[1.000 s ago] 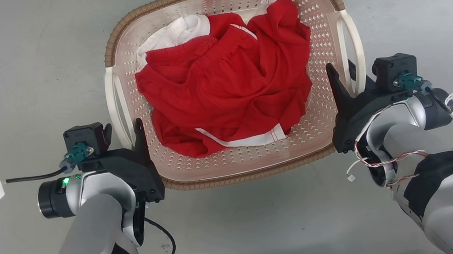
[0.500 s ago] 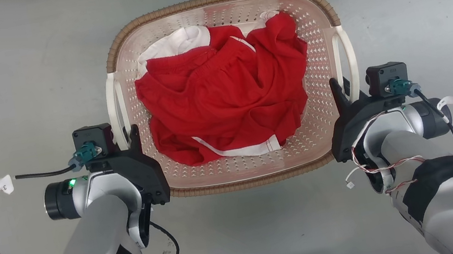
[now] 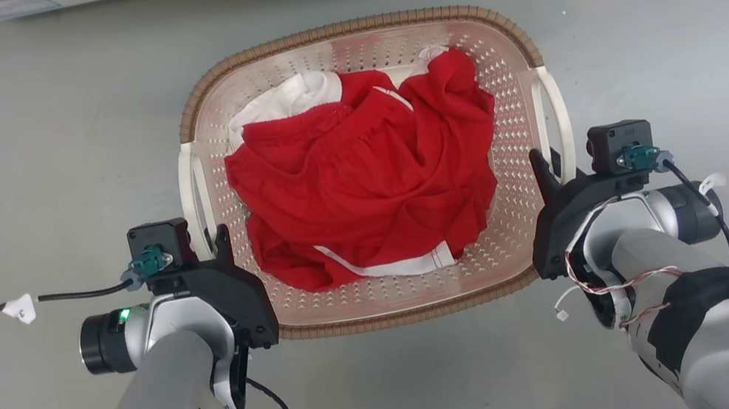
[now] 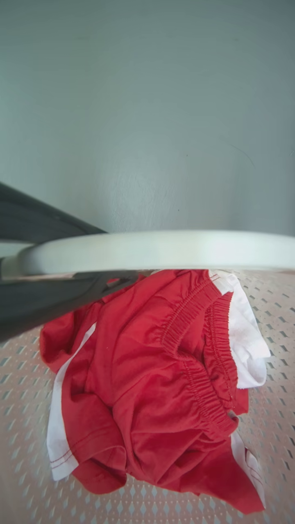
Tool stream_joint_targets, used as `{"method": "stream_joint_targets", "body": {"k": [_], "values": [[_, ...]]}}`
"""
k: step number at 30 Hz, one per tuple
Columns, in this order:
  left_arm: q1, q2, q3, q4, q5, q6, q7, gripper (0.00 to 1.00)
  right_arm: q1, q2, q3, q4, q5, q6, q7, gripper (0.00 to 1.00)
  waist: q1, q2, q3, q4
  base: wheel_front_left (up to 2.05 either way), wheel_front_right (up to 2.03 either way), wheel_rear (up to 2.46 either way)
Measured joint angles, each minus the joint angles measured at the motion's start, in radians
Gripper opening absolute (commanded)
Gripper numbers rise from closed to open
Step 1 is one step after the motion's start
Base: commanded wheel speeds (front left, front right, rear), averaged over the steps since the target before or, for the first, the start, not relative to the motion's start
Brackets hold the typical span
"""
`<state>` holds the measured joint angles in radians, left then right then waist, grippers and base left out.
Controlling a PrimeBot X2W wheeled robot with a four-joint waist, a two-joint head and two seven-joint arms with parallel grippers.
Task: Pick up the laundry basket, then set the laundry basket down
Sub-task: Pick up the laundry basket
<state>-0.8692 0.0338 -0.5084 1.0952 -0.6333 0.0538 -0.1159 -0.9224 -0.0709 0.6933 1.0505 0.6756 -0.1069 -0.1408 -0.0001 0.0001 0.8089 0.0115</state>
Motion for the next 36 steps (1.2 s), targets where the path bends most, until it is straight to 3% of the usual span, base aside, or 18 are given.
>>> {"method": "stream_joint_targets", "body": {"k": [36], "values": [[0.259,0.006,-0.157,0.03,-0.168,0.027,0.04,0.0,0.268,0.0,0.198,-0.004,0.182,-0.018,0.052,0.0,0.0,-0.0001,-0.349,-0.013,0.0,0.0,0.0]]}}
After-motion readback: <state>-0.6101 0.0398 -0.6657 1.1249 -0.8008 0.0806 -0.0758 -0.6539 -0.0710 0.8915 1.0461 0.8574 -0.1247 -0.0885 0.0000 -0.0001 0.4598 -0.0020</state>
